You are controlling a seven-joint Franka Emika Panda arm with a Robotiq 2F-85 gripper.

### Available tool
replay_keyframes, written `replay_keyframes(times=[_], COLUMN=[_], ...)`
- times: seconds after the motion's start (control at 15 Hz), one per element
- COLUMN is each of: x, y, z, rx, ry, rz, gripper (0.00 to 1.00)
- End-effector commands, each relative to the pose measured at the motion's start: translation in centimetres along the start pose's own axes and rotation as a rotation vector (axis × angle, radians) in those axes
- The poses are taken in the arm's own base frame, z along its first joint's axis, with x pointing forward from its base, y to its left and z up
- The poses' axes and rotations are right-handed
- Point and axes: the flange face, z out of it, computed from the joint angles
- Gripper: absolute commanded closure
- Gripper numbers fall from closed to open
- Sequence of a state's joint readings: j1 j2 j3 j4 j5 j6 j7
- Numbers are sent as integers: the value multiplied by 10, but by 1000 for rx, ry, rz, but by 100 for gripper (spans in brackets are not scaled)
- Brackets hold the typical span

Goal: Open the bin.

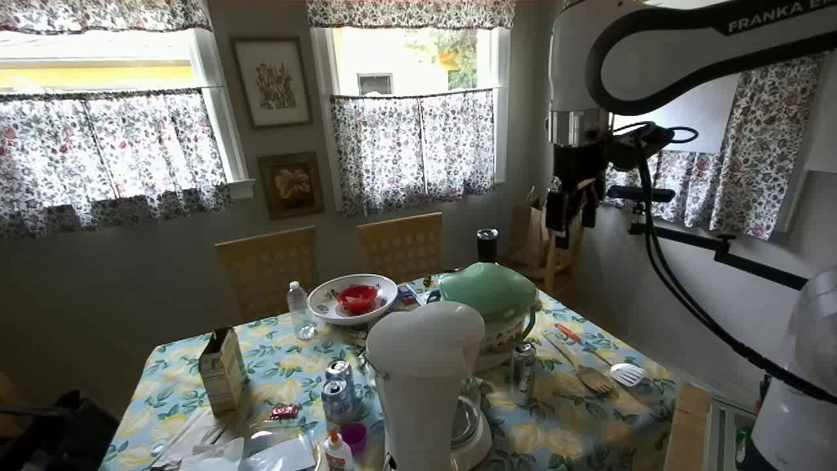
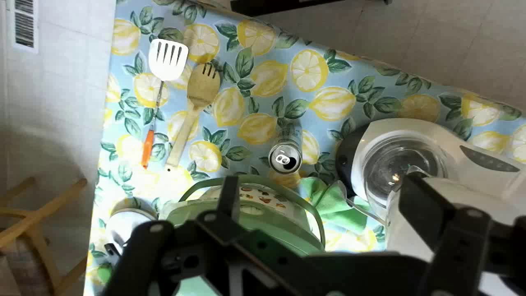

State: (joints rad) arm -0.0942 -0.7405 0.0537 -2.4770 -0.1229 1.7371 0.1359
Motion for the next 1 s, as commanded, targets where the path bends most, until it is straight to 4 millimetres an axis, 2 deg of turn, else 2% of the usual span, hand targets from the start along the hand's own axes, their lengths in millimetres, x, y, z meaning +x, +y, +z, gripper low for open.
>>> replay_keyframes(times=[0.0,0.47,0.67,0.93], x=[0,0,9,25], y=[0,0,9,28], z=[-1,-1,19,47], rx=[0,0,20,51], ry=[-1,-1,-42,21], rz=[0,0,49,76], gripper=[0,0,0,0])
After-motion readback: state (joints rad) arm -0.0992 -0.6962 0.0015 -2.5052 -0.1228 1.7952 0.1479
